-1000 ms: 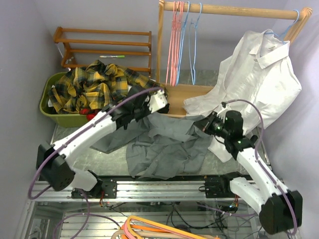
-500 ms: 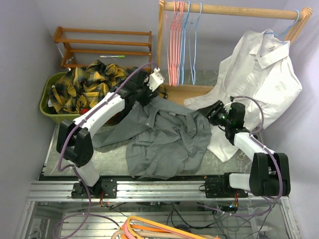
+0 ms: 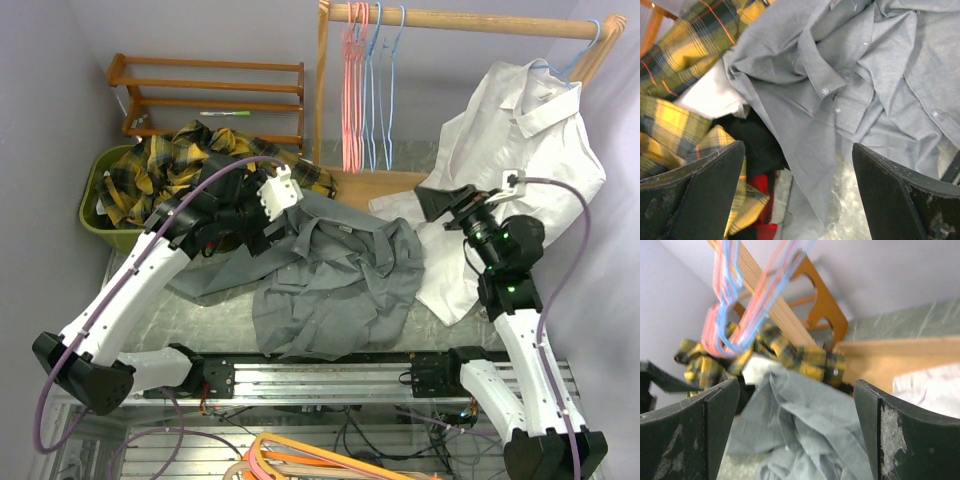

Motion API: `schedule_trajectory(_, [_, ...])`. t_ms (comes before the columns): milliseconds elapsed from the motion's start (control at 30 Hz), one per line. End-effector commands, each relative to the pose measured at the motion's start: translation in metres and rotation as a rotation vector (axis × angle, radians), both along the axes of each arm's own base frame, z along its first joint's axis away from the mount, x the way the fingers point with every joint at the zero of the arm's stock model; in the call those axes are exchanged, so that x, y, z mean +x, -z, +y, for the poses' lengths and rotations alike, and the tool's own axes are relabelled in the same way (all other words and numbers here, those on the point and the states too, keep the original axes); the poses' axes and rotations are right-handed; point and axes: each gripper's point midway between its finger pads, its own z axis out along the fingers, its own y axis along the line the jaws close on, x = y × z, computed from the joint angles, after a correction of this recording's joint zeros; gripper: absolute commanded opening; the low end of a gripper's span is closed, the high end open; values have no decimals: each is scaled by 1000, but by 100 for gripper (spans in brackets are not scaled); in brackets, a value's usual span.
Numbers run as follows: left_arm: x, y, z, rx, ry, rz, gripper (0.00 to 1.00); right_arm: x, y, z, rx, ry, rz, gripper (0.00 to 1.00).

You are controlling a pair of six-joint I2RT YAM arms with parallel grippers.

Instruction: Place the shirt on the hanger

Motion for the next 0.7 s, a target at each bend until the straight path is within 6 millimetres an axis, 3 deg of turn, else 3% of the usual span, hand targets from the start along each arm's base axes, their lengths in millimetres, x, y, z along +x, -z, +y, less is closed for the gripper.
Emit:
schedule_trajectory(0, [-16, 21, 9, 4, -54, 86, 100, -5, -75, -19, -15, 118, -121, 93])
schedule_trajectory(100, [-8, 4, -3, -127, -136, 92, 99, 5, -144, -27, -16, 167, -202, 86])
schedule_trajectory(200, [11, 6, -22, -285, -253, 148, 99, 38, -177, -22, -37, 147, -149, 77])
schedule_trajectory(267, [24, 14, -24, -326, -354, 177, 99, 57, -190, -13, -34, 107, -136, 75])
schedule_trajectory(433, [43, 7, -31, -404, -416, 128, 99, 96, -194, 13, -77, 62, -76, 63])
schedule_trajectory(567, [48, 11, -42, -418, -403, 163, 98, 121, -182, 46, -134, 63, -35, 61])
schedule_trajectory(667, [49, 12, -41, -420, -402, 155, 97, 136, -174, 55, -156, 80, -12, 61])
